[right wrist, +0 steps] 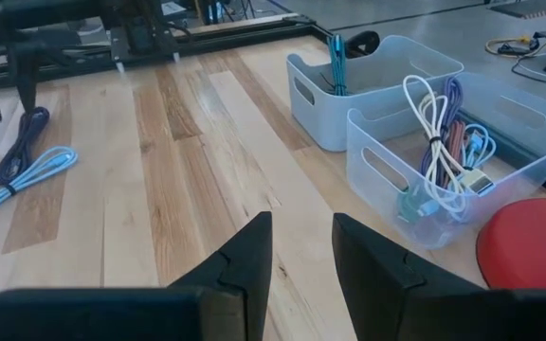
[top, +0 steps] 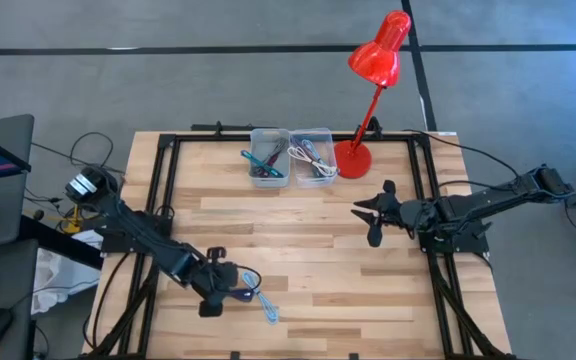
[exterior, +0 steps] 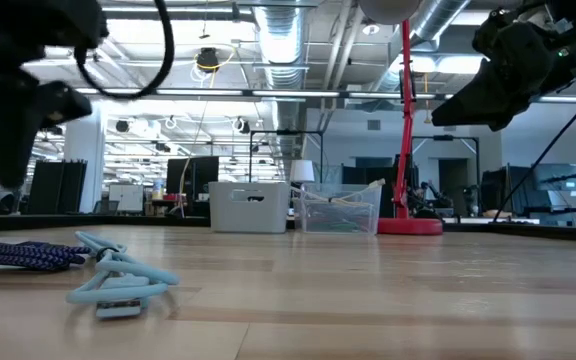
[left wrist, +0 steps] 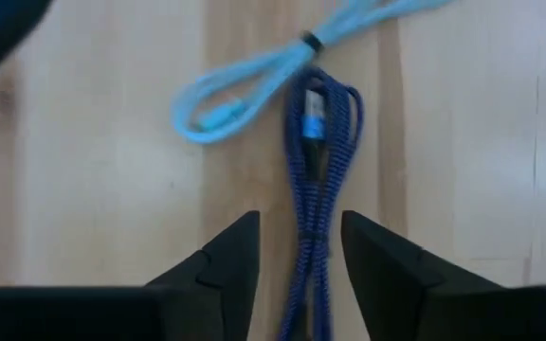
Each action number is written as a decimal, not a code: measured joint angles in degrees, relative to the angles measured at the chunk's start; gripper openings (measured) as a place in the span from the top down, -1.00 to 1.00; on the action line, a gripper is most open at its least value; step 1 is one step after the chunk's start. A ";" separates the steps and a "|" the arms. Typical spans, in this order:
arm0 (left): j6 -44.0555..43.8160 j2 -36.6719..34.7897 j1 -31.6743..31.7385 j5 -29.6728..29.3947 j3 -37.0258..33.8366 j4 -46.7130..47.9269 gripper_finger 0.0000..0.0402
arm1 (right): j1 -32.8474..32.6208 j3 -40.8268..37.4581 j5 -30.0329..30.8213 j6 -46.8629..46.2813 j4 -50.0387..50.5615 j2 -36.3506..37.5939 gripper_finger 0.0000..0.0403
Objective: Pick & Place USB Port
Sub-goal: Put the purple and black charger cable into the gray bin, then put the light blue charger cable into the transparent bin
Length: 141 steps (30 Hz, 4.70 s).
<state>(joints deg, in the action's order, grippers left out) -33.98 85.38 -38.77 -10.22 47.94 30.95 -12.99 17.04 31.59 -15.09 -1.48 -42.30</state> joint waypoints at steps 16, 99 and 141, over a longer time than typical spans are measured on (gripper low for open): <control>-1.49 10.30 -0.19 2.19 0.07 -3.64 0.31 | 0.00 0.00 0.00 0.21 -0.15 0.00 0.47; 37.52 11.19 75.51 15.21 -0.08 -48.81 0.87 | 0.00 0.00 0.23 0.48 -0.67 0.02 0.47; 49.59 -21.32 55.62 27.82 -0.06 -12.94 0.45 | 1.02 0.00 -1.48 -2.12 -0.98 0.02 0.47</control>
<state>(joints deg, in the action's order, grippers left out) 15.61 64.06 16.85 17.60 47.88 18.01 -11.97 17.04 30.11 -17.21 -2.46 -42.28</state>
